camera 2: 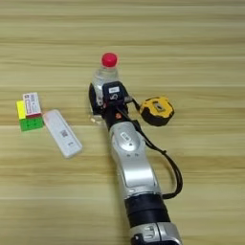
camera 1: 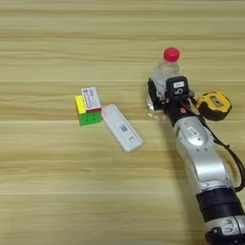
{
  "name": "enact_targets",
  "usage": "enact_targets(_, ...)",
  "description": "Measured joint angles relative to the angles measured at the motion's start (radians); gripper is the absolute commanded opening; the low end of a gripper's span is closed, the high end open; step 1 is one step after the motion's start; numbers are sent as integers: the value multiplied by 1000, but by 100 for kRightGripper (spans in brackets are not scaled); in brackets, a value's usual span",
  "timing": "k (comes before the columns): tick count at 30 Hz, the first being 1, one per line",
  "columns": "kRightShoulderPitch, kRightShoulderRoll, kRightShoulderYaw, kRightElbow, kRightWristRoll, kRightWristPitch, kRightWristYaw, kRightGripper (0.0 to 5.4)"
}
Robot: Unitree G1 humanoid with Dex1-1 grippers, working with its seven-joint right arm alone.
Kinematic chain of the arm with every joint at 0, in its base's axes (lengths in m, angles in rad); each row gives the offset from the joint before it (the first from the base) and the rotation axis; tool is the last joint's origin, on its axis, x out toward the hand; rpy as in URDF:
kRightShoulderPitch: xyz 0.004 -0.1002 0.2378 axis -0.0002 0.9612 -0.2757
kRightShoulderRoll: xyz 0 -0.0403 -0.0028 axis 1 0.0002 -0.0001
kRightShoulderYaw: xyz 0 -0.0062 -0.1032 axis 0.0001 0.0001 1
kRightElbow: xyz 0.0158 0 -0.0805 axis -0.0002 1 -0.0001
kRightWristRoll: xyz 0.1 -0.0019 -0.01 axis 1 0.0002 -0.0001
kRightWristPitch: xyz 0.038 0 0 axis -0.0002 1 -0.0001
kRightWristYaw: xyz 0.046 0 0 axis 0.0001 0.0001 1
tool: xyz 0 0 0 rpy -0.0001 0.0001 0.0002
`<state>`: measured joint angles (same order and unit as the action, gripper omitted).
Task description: Move the objects on the table
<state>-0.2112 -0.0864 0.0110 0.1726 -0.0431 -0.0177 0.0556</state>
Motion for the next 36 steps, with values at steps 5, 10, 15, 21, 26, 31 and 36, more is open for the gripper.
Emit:
enact_targets(5, 0, 1, 0, 0, 0, -14, 0, 323)
enact_targets(10, 0, 2, -1, 16, 0, -15, -1, 323)
enact_targets(15, 0, 4, -1, 32, 0, -19, -3, 323)
enact_targets(21, -3, 4, -3, 59, 0, -45, -4, 359)
enact_targets(26, -8, 4, -7, 81, 0, -68, -5, 426)
enact_targets(31, -18, 4, -14, 98, 0, -83, -8, 502)
enact_targets(36, -17, 5, -15, 98, -2, -84, -8, 538)
